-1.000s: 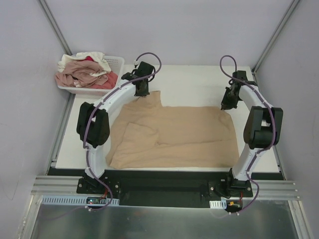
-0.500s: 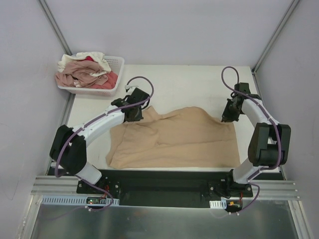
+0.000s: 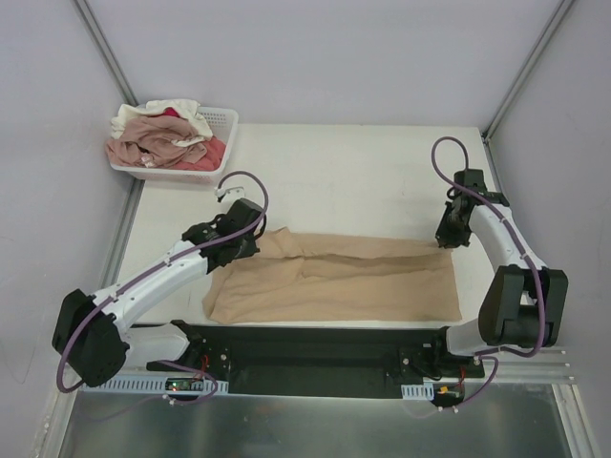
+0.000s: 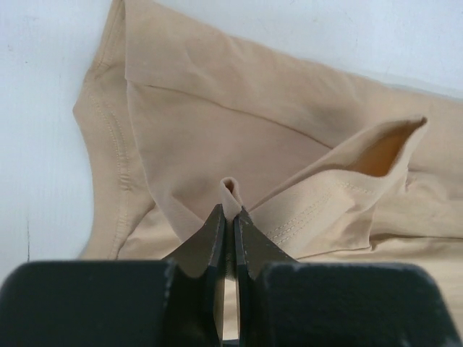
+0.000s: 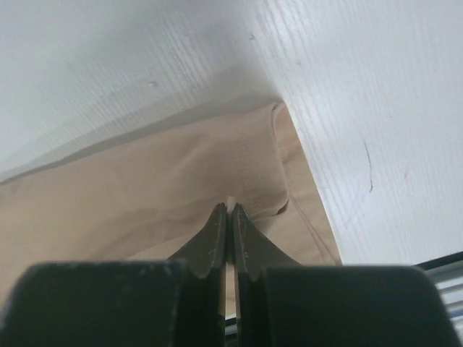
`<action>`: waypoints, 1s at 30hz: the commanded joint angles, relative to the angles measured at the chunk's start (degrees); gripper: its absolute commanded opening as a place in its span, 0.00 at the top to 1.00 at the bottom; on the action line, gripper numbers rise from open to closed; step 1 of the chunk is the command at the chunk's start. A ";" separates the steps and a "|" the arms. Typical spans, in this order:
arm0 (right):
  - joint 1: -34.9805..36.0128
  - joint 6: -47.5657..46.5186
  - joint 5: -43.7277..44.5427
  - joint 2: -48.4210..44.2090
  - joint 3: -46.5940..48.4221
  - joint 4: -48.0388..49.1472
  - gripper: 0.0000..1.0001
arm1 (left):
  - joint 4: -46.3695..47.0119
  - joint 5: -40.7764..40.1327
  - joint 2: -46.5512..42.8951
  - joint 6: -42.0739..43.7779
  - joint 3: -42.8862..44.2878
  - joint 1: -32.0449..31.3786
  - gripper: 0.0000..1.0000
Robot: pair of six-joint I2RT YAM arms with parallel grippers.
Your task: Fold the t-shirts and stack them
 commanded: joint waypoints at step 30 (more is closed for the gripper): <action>-0.86 0.41 4.57 0.27 -4.04 -0.71 0.98 | 0.07 6.61 -14.72 -17.62 -17.36 -9.72 1.00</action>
